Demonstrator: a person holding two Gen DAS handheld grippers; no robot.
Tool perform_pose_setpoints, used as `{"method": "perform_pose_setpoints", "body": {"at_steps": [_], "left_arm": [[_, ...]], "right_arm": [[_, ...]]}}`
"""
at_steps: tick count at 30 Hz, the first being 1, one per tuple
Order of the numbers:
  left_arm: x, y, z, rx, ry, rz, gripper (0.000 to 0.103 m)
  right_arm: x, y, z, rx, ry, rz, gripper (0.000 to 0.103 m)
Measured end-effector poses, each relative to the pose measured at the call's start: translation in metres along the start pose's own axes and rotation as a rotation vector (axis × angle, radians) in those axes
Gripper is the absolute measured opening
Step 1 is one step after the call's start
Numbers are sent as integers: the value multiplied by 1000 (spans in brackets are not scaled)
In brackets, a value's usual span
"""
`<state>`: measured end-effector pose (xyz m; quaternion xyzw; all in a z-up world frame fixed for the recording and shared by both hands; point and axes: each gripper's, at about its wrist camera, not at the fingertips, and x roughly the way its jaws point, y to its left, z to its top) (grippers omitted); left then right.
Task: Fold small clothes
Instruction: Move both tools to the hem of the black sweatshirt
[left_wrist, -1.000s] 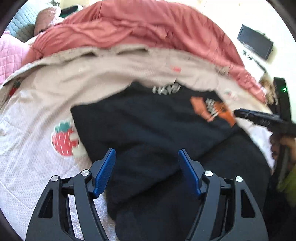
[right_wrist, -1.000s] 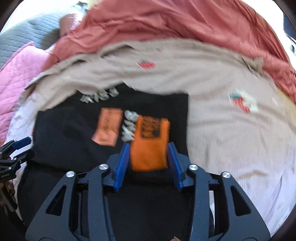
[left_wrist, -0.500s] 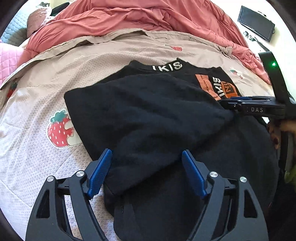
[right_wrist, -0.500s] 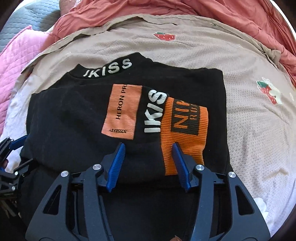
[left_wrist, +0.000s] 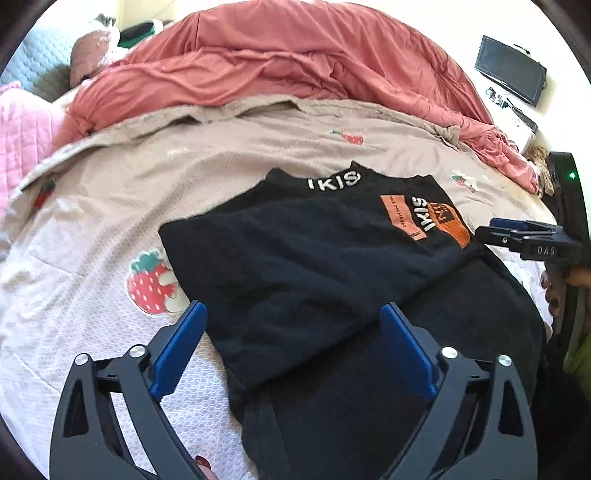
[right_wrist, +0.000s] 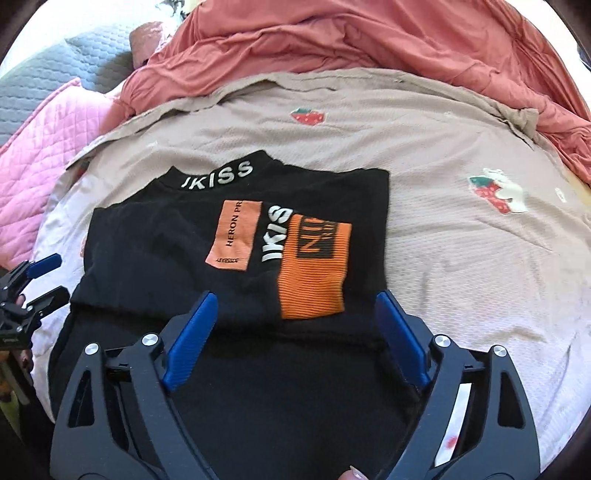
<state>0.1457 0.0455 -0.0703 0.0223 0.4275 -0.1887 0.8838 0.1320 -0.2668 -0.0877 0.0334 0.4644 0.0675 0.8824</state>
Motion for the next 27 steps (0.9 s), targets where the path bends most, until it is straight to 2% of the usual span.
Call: {"method": "perform_pose_setpoints", "body": {"at_steps": [5,8,10,13,15,17,21,27], "left_arm": [[-21,-6,-10,30,-39,89,97],[-35,-3,-10,-9,-57,126,97],[-45,2,-10,-60,-74,120,97],[-60,12,-13,-181,-88,61,97],[-67,14,-20,-227,-88,33,97],[-73,10,-29,-226,-74,56,97],[-82,-4,-45,-161,-30,132,97],[-97,-12,-72,-193,46,111,97]], "right_arm": [[-22,-12,-2,-4,-27,4,84],[-43,-23,-5,-8,-54,4,86],[-54,-31,-7,-4,-66,6,86],[-75,-43,-14,5,-89,9,88],[-89,-52,-20,7,-101,8,90],[-99,-59,-27,2,-104,5,90],[-118,-74,-50,22,-110,-8,91],[-122,-80,-85,64,-45,13,91]]}}
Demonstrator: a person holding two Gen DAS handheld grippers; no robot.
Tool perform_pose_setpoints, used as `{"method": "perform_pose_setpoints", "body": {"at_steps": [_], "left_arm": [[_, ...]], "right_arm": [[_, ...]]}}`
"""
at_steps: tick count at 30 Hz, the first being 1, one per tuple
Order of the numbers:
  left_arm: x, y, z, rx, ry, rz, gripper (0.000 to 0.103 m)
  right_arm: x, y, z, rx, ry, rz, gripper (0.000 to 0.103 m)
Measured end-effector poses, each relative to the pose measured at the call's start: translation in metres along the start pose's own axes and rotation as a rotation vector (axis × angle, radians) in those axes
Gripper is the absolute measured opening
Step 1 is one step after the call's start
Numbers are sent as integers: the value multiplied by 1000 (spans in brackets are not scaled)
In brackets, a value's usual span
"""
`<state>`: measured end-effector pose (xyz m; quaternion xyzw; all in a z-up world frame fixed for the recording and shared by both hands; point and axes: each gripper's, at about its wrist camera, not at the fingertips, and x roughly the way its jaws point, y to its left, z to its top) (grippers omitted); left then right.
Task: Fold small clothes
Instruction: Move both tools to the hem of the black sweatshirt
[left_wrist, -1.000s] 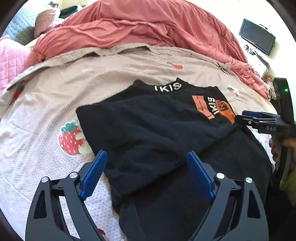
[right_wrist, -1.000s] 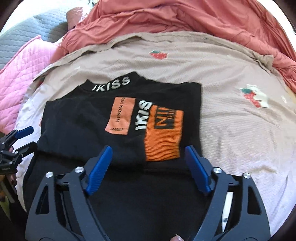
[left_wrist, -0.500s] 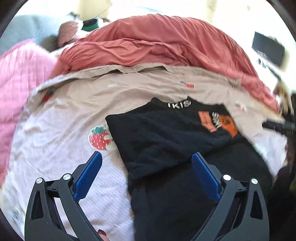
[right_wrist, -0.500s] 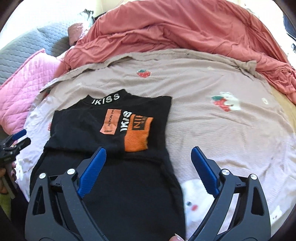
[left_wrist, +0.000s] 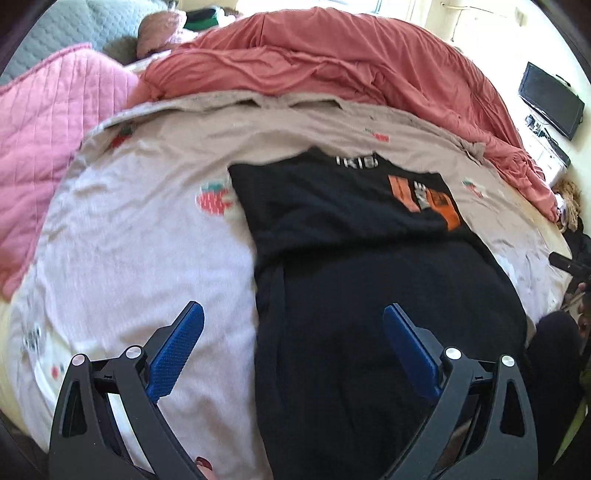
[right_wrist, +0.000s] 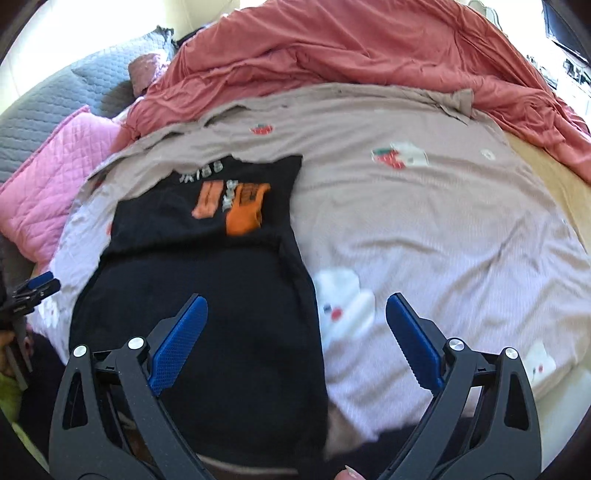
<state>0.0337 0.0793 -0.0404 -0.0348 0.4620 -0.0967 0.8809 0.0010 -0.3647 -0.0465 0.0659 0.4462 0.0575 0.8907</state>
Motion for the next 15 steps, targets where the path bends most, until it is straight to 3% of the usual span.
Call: {"method": "perform_pose_setpoints", "body": {"at_steps": [5,10,15], "left_arm": [[-3,5,-28,-62,99,-24,97],[10,4,-50,-85,240,-4,96],[20,-2,-68,-89,323,-36,96]], "right_arm": [[3,1,-15,13,67,2,91],[18,1,-29,20,197,-16,91],[32,-2,-47,43,313,-17,91]]}}
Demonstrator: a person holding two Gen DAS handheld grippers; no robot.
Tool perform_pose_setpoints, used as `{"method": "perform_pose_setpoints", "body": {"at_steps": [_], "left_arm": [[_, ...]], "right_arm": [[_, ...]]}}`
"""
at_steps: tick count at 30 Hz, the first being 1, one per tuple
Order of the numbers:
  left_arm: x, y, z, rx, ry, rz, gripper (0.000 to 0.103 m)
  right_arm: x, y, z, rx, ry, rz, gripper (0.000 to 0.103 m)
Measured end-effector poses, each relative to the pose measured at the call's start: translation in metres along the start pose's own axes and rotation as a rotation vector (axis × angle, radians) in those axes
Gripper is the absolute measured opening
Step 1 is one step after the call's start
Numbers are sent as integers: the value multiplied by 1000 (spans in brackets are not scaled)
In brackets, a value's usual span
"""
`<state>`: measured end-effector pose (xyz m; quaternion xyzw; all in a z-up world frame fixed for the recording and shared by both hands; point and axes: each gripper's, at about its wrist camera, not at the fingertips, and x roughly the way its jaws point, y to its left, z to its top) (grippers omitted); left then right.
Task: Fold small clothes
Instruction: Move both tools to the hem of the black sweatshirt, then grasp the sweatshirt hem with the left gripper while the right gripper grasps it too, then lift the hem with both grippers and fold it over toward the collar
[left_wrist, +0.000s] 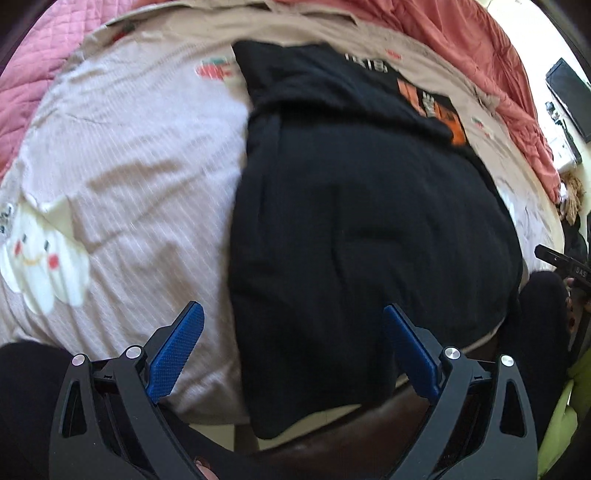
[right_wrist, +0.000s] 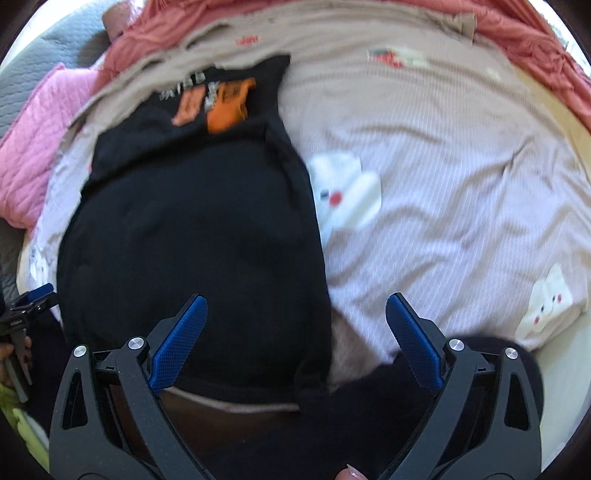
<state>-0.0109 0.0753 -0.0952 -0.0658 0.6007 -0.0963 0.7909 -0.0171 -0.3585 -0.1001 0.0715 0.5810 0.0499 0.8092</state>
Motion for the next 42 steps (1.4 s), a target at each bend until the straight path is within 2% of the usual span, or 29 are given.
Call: {"method": "perform_pose_setpoints", "body": {"at_steps": [4,8,11,13,14,15,17,18,19,21,26,28,31,32,34,39,42], "left_arm": [[3,-5,-3,22,11,4,96],[9,-8,-4,23,36,-15,96],[11,-4,-3,-1,39,-36,94],[14,-1,-4,-22,49,-50,78],[15,-1,-4,-30,51,-46,75],[14,1,-4,-36,51,-47,71],[12,5,-5,-56,41,-44,58],[10,7,-5,-63,38,-44,49],[8,10,-6,-75,34,-41,41],[6,14,-6,-89,28,-39,33],[3,15,-8,-86,30,-36,33],[7,14,-6,-82,39,-39,39],[13,13,-5,-83,53,-36,39],[13,13,-5,-84,52,-32,37],[12,14,-5,-90,43,-33,18],[-5,12,-2,-79,-12,-59,11],[-21,6,7,-67,-74,-84,11]], "right_arm": [[9,4,-4,-13,45,-8,87],[18,11,-5,-46,85,-13,73],[24,15,-2,-56,96,-2,69],[31,14,0,-51,118,3,63],[33,13,1,-47,128,7,52],[36,12,1,-44,138,13,34],[30,10,1,-38,120,33,15],[25,9,0,-34,99,54,12],[22,9,0,-30,87,62,11],[21,6,-1,-18,88,68,11],[29,-4,-1,13,132,61,16],[34,-1,0,8,148,65,18],[38,-1,2,6,154,72,18],[36,-1,2,4,150,77,14],[32,0,3,5,131,87,9],[9,-6,4,12,39,180,4],[-1,-5,11,18,-16,234,4]]}}
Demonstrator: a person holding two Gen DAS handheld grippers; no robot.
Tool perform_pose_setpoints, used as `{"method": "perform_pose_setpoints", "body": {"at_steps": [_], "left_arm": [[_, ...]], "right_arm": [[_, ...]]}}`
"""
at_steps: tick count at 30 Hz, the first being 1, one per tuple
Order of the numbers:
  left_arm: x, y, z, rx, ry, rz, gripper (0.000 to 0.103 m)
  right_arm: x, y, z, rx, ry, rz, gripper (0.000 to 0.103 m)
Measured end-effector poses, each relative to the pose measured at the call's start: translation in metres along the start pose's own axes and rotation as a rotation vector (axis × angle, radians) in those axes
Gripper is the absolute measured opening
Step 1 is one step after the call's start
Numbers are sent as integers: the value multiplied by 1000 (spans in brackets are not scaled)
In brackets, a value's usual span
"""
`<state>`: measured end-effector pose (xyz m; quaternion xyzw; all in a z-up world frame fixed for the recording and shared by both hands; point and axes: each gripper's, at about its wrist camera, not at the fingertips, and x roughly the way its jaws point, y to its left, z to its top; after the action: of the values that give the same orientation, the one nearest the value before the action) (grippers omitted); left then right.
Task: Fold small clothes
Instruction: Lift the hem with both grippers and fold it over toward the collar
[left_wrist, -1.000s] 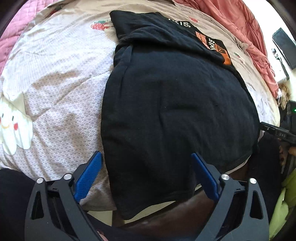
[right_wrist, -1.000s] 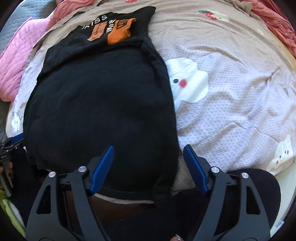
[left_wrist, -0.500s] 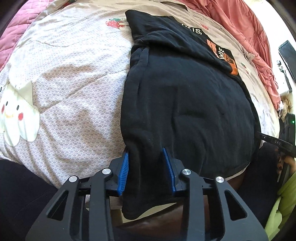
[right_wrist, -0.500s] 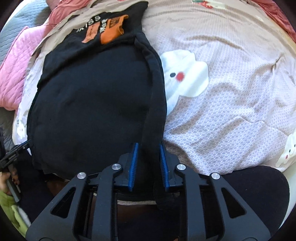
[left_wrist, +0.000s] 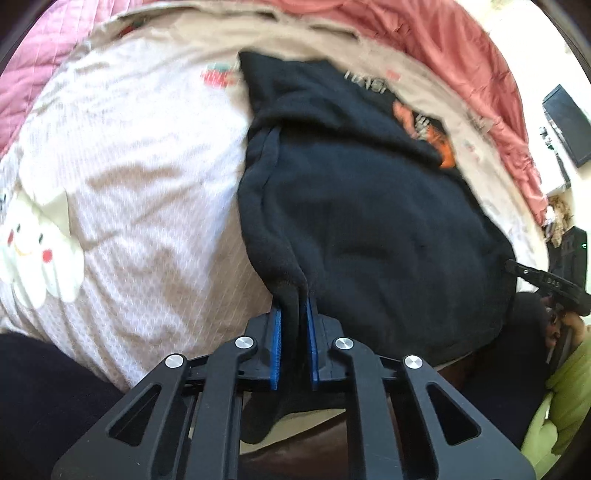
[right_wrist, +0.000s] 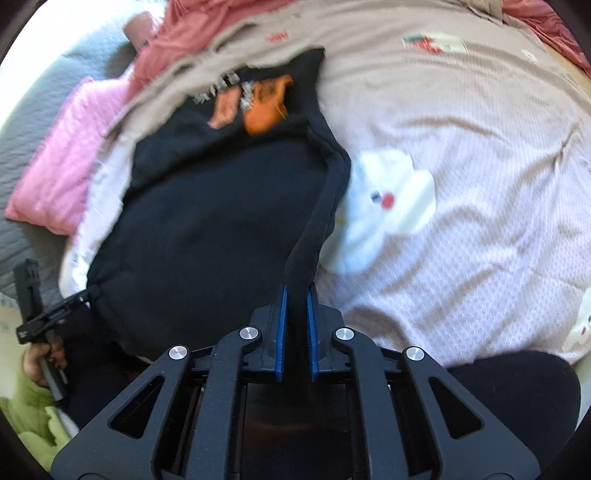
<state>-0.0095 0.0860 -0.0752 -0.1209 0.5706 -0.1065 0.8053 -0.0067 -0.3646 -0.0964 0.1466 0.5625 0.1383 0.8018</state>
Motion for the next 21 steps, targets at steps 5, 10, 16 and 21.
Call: {"method": "perform_pose_setpoints", "body": {"at_steps": [5,10,16,21], "left_arm": [[-17,2,34,-18,-82,-34,11],[-12,6,82,-29,-141,21,11],[18,13,100,-31,-117,59,12],[19,29,86,-93,-128,-6,18]], "right_arm": [[-9,7,33,5,-100,54,3],[-9,-5,71,65,-182,33,3],[20,-21,84,100,-146,-46,10],[18,-31,73,158,-178,-30,36]]}}
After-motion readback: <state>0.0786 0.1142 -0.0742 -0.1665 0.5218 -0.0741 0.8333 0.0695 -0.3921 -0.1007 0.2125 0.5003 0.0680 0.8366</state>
